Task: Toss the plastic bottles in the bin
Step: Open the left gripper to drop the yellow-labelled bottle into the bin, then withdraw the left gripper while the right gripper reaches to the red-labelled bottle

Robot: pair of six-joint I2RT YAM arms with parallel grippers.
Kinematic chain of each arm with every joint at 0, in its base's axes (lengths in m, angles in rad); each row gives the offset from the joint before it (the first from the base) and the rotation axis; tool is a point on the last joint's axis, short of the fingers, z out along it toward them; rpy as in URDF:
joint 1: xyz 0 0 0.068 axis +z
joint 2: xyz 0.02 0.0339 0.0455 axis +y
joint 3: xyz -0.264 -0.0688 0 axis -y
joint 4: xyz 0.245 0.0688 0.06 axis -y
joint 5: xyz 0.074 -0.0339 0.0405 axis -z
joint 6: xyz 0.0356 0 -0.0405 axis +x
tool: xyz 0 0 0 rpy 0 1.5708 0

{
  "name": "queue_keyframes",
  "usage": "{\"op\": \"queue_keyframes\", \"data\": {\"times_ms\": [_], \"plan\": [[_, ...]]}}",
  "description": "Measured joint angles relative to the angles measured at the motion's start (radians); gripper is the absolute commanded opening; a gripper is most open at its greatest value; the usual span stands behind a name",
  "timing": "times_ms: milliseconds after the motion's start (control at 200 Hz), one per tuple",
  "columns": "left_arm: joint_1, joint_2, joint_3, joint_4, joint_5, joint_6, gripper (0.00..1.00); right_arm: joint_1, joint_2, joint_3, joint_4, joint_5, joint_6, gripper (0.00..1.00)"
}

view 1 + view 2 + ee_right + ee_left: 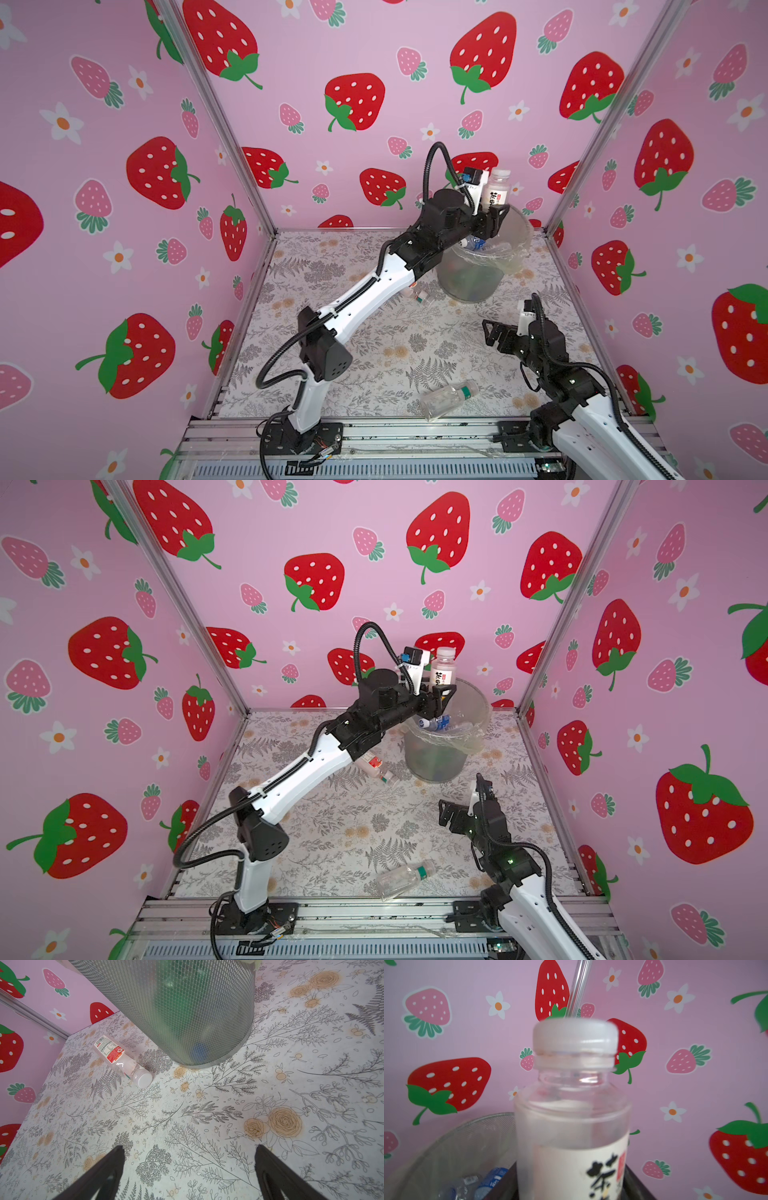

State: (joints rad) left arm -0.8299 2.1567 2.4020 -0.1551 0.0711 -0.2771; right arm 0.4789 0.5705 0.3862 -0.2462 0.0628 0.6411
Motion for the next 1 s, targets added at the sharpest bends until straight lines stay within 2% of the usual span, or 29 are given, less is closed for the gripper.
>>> {"op": "queue_keyframes", "data": {"times_ms": [55,115,225,315,440,775,1000], "plan": [[0.013,0.119,0.158,-0.042,0.000,-0.023,0.99,-0.001,0.002,0.001,-0.001,0.000,0.002,0.99],[0.031,0.196,0.237,-0.086,0.002,-0.045,0.99,-0.002,0.003,0.005,-0.003,0.000,0.002,0.99],[0.069,0.192,0.159,-0.133,0.004,-0.087,0.99,-0.002,0.001,0.020,-0.009,0.000,0.002,0.99],[0.098,0.084,-0.039,-0.133,-0.009,-0.106,0.99,-0.002,-0.010,0.024,-0.010,0.000,0.000,0.99],[0.129,-0.135,-0.292,-0.121,-0.038,-0.113,0.99,-0.002,-0.010,0.024,-0.011,0.000,-0.010,0.99],[0.143,-0.715,-0.733,-0.047,-0.100,-0.038,0.99,-0.002,0.085,0.037,-0.008,0.015,-0.041,0.99],[0.270,-0.838,-0.982,-0.146,-0.150,-0.023,0.99,0.000,0.103,0.041,-0.001,0.002,-0.064,0.99]]}}
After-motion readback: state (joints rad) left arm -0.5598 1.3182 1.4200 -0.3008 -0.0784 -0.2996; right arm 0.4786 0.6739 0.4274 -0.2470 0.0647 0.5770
